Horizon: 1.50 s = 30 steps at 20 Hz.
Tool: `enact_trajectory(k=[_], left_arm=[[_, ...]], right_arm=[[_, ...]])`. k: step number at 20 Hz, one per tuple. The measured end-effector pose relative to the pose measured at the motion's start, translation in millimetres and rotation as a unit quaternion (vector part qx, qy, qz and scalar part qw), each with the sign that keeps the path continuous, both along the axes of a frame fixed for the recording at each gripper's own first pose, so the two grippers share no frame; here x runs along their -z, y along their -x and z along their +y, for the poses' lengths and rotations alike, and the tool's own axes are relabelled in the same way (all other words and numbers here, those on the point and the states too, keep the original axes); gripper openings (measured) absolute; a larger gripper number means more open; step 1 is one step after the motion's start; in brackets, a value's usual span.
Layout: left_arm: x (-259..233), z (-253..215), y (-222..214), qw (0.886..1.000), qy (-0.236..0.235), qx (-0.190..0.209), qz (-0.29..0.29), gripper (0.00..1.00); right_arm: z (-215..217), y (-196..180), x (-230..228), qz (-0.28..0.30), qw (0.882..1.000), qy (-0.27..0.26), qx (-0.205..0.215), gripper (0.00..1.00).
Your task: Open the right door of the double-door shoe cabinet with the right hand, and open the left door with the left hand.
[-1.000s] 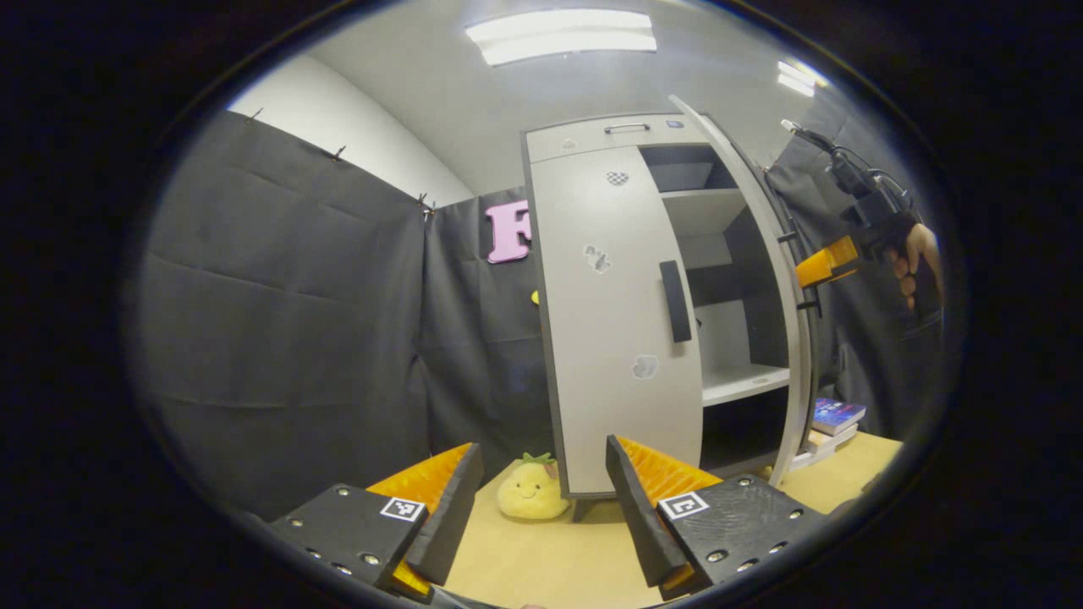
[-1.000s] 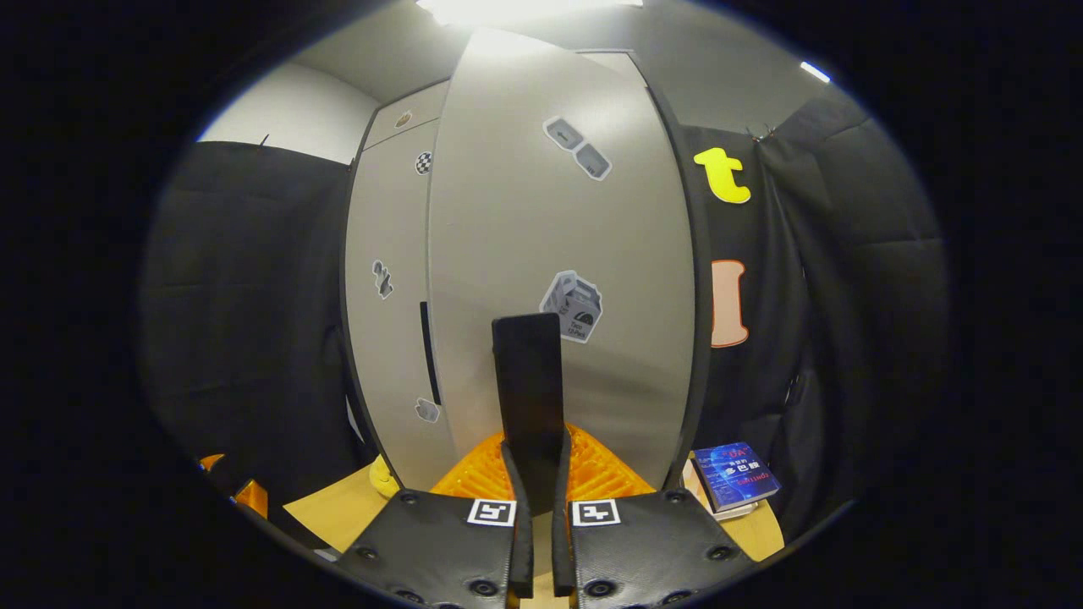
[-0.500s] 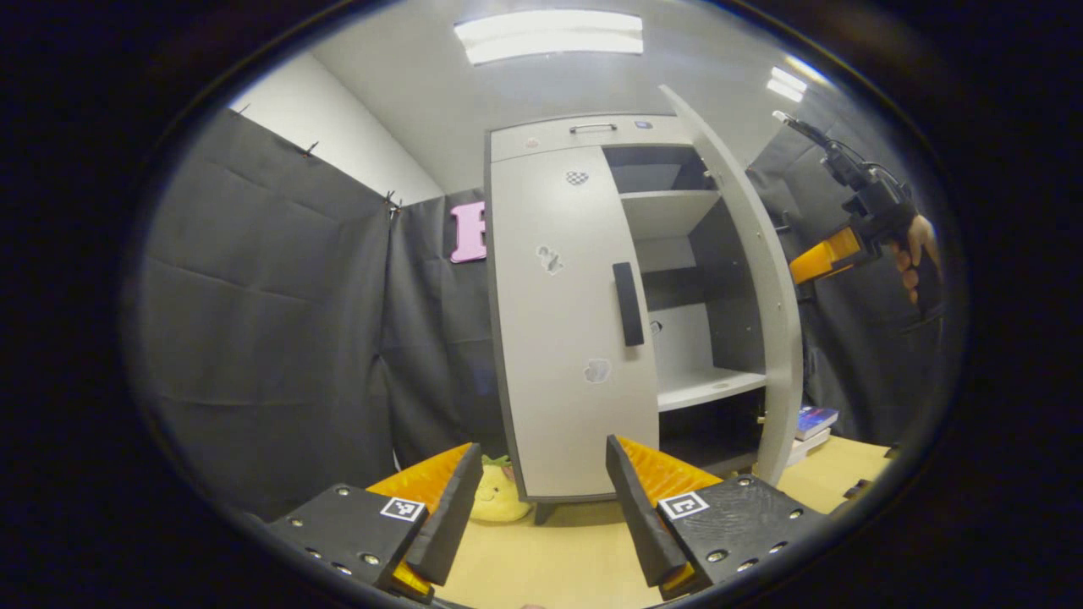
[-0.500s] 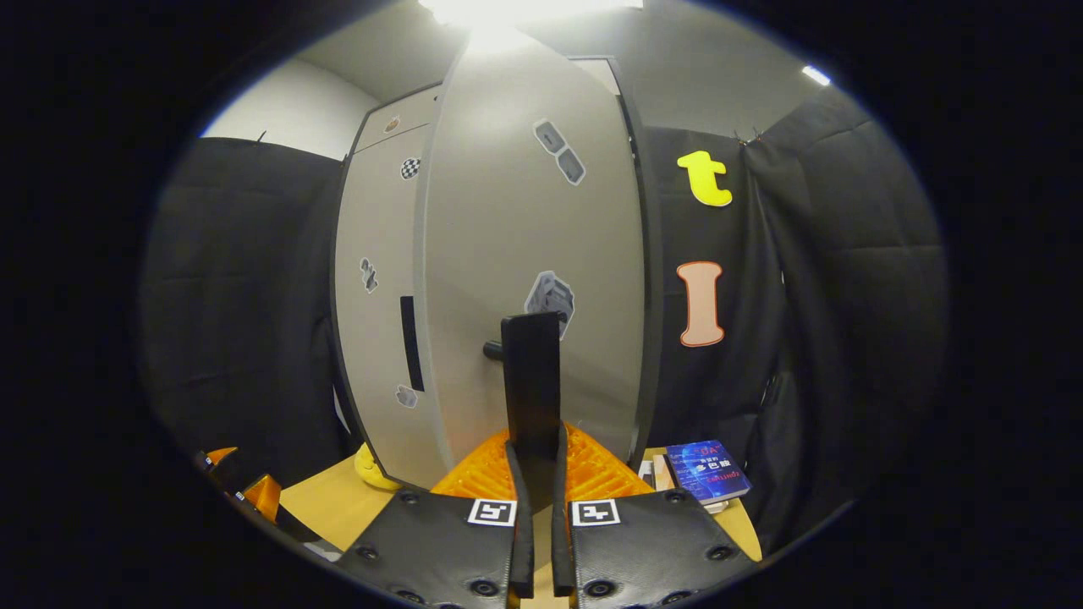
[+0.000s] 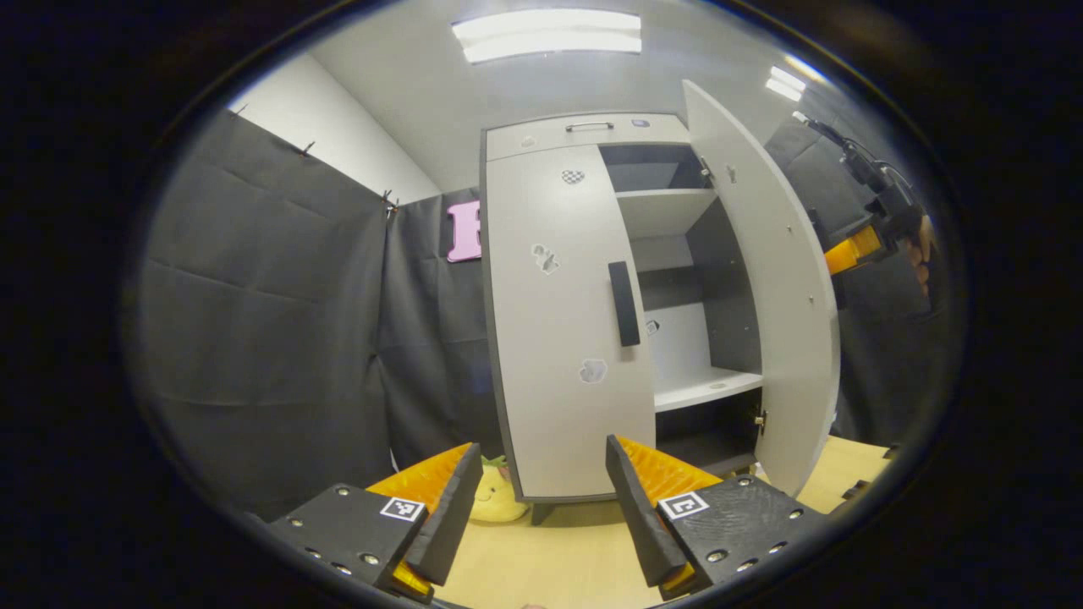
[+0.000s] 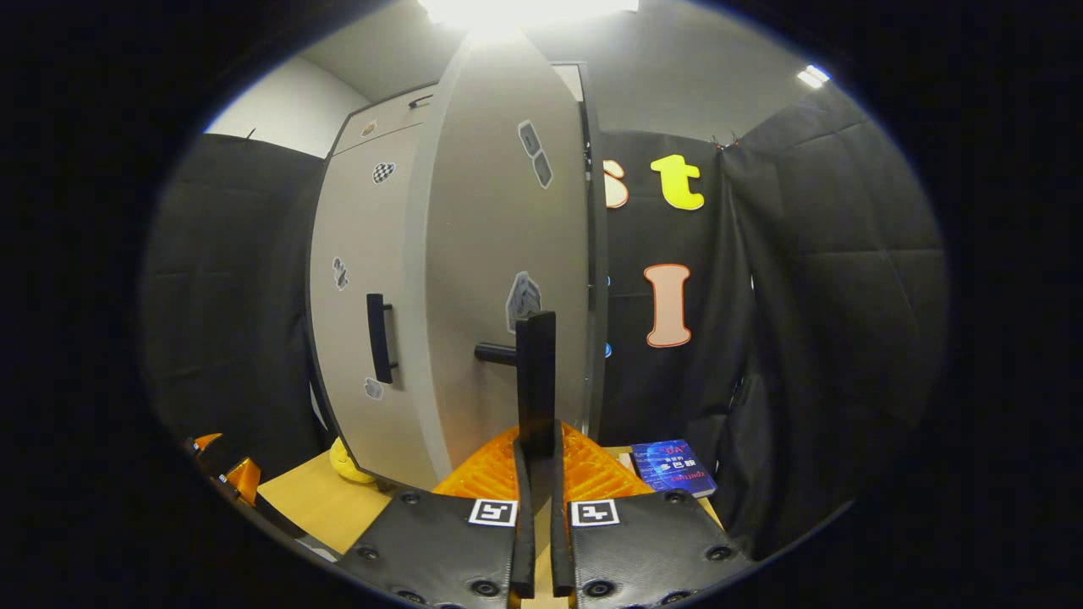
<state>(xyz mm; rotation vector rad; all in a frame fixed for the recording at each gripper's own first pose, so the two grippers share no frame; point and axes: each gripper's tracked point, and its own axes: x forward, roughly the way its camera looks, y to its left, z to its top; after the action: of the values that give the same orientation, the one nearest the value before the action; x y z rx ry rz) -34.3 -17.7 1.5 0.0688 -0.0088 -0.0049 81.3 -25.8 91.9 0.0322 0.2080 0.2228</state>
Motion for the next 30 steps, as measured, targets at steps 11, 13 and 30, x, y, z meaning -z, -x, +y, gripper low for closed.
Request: enact_trajectory(k=[11,13,30], left_arm=[[-3.7,-28.5,-10.2,1.0,-0.009,0.023,0.003,0.84],[-5.7,-31.6,-17.3,1.0,-0.005,0.025,0.005,0.85],[-74.1,-82.7,-136.4,0.994,0.051,0.096,-0.006,0.84]], right_arm=[[-60.3,-3.1,-1.7,-0.008,0.999,0.001,0.051,0.03],[-63.3,5.5,-5.1,-0.028,0.998,0.021,0.053,0.03],[-42.9,89.3,16.3,-0.051,0.998,-0.013,0.024,0.95]])
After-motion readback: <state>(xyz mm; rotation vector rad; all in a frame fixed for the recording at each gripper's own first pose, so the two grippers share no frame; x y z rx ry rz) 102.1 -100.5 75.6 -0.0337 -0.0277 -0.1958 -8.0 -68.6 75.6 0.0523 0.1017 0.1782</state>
